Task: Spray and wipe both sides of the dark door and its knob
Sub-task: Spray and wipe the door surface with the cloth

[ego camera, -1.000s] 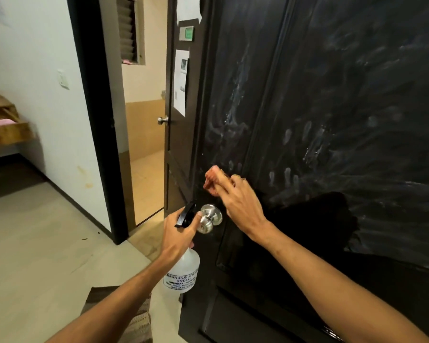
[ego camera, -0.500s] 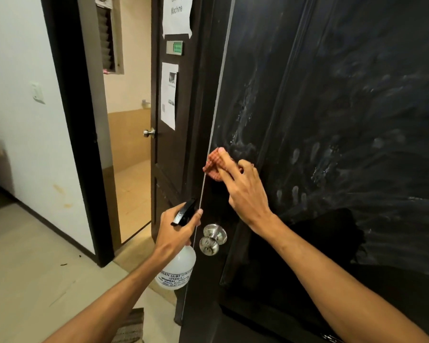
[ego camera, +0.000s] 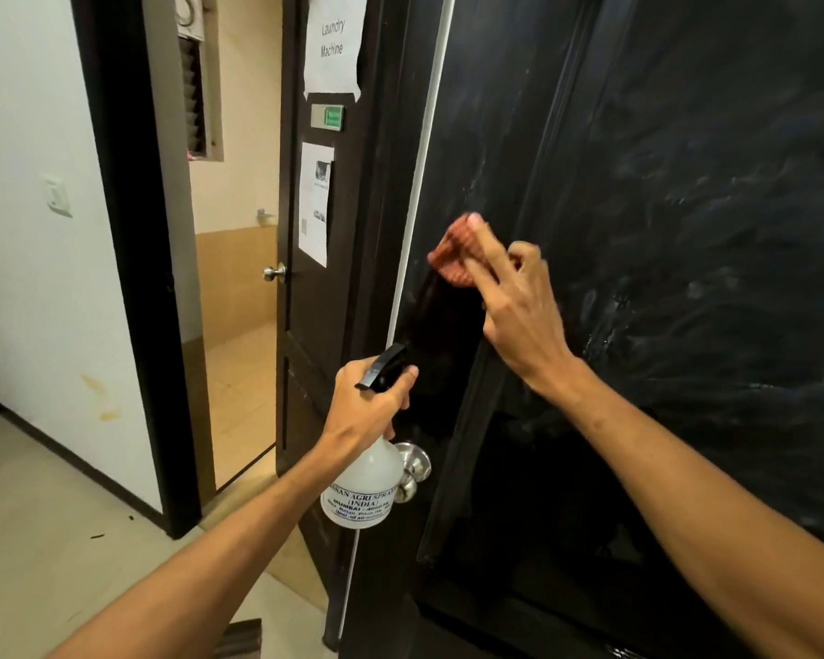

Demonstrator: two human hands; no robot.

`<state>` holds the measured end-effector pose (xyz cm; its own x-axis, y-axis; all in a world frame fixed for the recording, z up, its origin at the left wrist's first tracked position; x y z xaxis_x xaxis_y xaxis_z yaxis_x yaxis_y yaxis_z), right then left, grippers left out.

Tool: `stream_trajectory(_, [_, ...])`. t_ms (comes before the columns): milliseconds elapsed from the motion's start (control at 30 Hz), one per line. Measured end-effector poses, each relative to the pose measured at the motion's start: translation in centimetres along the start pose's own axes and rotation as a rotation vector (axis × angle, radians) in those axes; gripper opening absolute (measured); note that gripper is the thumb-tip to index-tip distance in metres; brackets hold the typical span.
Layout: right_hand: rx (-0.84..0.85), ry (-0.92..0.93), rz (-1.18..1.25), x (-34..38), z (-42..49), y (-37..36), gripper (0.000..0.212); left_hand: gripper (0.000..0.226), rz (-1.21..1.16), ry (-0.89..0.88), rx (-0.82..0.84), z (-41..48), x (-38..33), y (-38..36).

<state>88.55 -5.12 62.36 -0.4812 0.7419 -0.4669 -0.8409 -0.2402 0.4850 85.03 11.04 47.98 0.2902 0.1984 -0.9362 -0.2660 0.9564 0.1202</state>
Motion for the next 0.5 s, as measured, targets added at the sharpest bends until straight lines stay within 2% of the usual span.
stream_trajectory(133, [0.185, 0.162, -0.003, 3.5, -4.2, -3.1, 0.063, 0.024, -0.038, 0.008, 0.022, 0.0, -0.7, -0.6])
stream_trajectory(200, [0.217, 0.203, -0.015, 3.4, -3.9, -3.0, 0.060, 0.022, -0.050, 0.002, 0.014, 0.1, -1.1, -0.4])
stream_trajectory(333, [0.090, 0.001, 0.006, 0.1, 0.8, 0.1, 0.061, 0.017, -0.048, -0.029, -0.017, 0.9, -2.7, 0.2])
stream_trajectory(400, [0.072, -0.022, 0.007, 0.4, 1.7, 0.3, 0.059, 0.018, -0.068, -0.037, -0.051, 1.5, -3.5, 0.8])
stream_trajectory(433, [0.099, 0.033, -0.003, 1.6, 1.3, -0.5, 0.060, 0.017, -0.081, -0.045, -0.062, 1.7, -3.7, 1.1])
stream_trajectory(500, [0.261, 0.253, -0.028, 5.2, -1.3, -3.7, 0.063, 0.012, -0.101, -0.070, -0.063, 1.7, -4.0, 1.4])
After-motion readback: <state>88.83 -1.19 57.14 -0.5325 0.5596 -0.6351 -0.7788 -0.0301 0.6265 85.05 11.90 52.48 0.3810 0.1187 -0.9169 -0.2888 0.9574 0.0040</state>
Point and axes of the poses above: each hand's wrist, its own z-axis towards the middle knuckle, its own y-axis out of the back of the hand, x = y × z, the point moved 8 cm from there along z, towards the middle knuckle, and after that the axes turned 6 degrees about y, right-handed, at the moved point
